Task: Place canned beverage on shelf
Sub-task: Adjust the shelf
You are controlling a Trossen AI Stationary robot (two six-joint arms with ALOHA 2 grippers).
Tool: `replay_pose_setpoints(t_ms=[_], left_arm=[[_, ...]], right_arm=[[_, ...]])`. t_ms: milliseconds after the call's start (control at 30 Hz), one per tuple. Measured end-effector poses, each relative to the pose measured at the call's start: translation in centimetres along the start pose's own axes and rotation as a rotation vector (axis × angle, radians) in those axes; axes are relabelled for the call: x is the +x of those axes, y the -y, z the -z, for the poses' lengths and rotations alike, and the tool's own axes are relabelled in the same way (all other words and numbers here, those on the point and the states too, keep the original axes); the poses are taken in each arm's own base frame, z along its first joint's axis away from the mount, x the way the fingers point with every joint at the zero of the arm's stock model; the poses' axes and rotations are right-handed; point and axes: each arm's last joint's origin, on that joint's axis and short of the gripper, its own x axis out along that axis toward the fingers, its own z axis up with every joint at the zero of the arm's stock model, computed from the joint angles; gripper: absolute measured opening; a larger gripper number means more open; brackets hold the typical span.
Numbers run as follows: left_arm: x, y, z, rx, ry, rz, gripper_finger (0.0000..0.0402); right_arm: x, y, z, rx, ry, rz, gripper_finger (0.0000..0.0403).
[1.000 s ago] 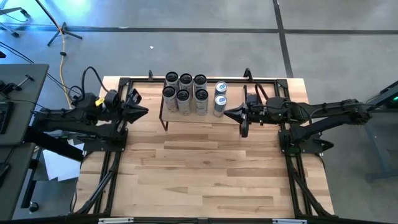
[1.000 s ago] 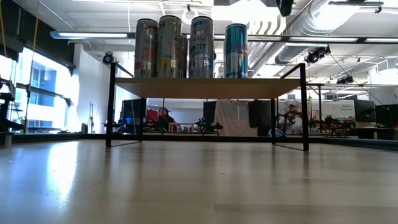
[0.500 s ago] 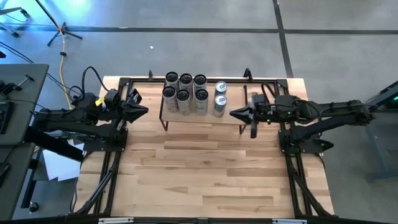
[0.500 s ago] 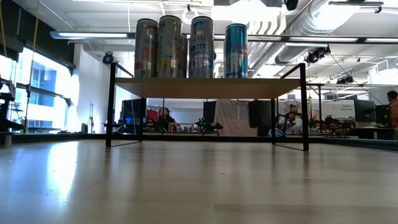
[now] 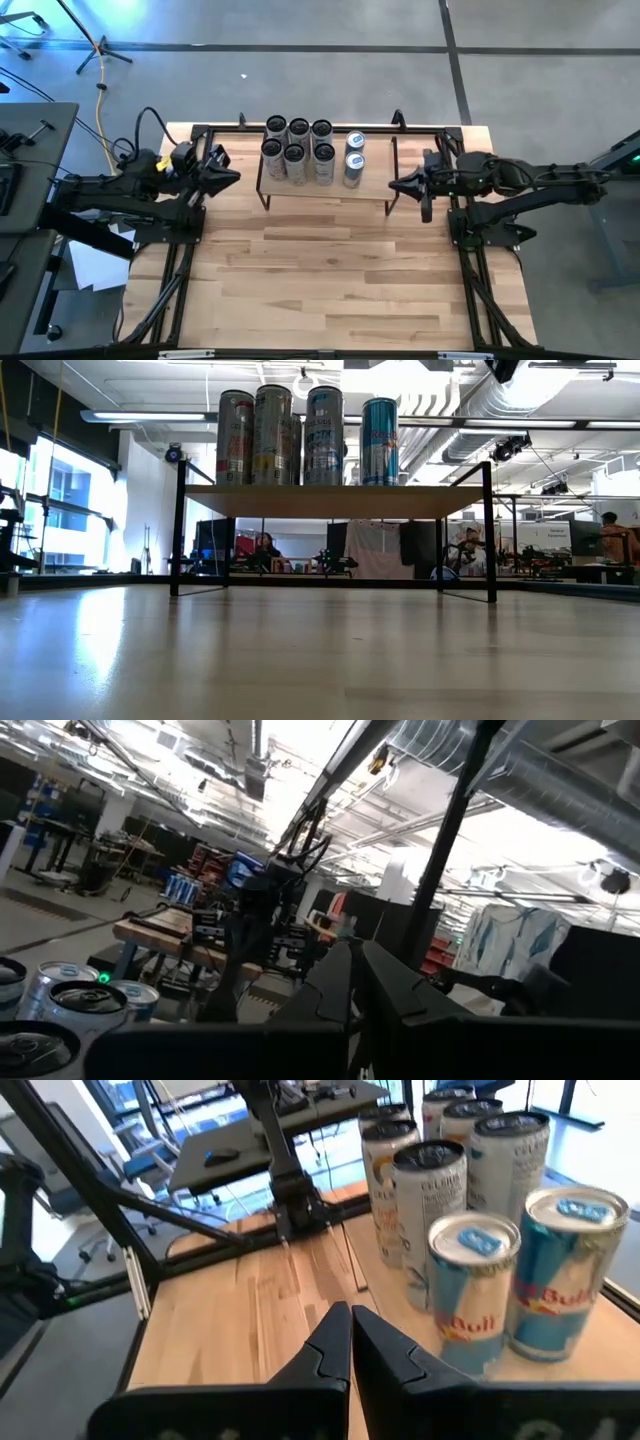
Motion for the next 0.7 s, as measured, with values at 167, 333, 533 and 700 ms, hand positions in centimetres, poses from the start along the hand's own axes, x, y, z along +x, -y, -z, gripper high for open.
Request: replay_pose_setpoints(t_ms=[167,333,533,700], left_arm=[[0.3,-0.2,0.2,-0.009,-0.002,-0.035,0.0000],[0.6,-0.4,0.5,-0.010,-0.019,-0.043,0.0000],[0.8,-0.5,0.6,-0.025,-0.019,-0.057,0.0000],[0.8,-0.5,0.7,-0.052,-0.020,-0.059,0.0000]], right_arm=[[-0.2,0.1,0.4,-0.002,-0.040,0.002,0.0000],[0.8,0.2,1.8,0.058,-0.199,0.015,0.0000],[3.1,-0.6,4.8,0.091,-0.490,0.056,0.0000],[4.6,-1.1,7.7,0.062,-0.712,0.213,0.0000]])
